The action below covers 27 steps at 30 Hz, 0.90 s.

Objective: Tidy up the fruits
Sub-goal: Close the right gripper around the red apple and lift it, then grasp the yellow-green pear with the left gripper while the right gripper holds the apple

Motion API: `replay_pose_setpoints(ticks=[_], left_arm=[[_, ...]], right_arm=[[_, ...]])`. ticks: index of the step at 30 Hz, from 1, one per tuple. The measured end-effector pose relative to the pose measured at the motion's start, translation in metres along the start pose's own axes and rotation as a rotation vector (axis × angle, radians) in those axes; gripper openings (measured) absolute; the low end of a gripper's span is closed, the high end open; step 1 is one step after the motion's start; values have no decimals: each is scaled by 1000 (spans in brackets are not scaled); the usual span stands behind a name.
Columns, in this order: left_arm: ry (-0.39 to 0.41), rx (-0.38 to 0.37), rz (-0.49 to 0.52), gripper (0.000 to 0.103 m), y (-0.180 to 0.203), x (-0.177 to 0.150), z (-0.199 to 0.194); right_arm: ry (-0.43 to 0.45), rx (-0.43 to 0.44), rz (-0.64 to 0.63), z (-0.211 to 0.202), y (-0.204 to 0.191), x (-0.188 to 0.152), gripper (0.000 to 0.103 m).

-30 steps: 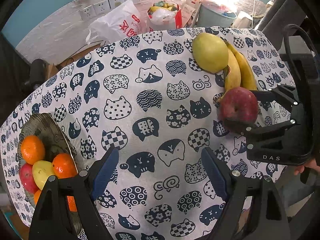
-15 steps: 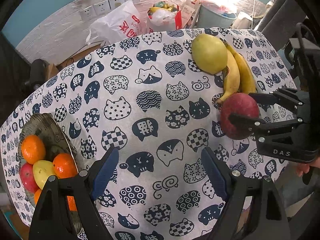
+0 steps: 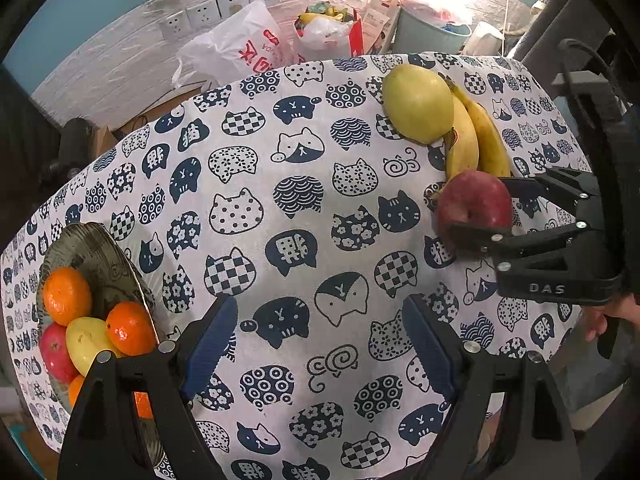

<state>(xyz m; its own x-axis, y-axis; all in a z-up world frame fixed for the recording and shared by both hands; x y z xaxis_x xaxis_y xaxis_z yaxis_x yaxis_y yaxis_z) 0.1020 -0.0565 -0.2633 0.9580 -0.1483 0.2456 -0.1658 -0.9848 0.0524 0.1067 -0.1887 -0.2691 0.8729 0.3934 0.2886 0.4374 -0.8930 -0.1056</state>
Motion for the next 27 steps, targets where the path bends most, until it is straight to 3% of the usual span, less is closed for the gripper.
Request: replay_pose_setpoints(ticks=[7,12,21,27], left_arm=[[-5,-1,3,86,0,-2,0],[-5,-3,2,86,0,-1,0],[-2,-6,0,86,4,3,-2],[11,-23,-30,86,8,15,-4]], right_arm=[[-31,-46,-98,11,-14,-3,77],[-6,-11,-71,3,-11,1,64],[20,-26,-114,-13,-17,-2,63],[77,-45,-39,-41,10,6,63]])
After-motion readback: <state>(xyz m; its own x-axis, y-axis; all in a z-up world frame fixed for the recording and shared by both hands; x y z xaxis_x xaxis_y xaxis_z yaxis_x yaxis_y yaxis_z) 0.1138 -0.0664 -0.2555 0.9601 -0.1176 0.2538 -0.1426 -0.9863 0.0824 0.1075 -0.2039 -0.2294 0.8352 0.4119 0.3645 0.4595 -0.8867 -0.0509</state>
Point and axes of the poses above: each gripper's, at about its wrist camera, not at the fingertips, and z roughly the way its jaws point, y to its right, x to its top, the point moved 9 cm from there along z, roughly the way its jaws point, and after that the axes turned 10 degrees about -z, right-handed, at the moved point
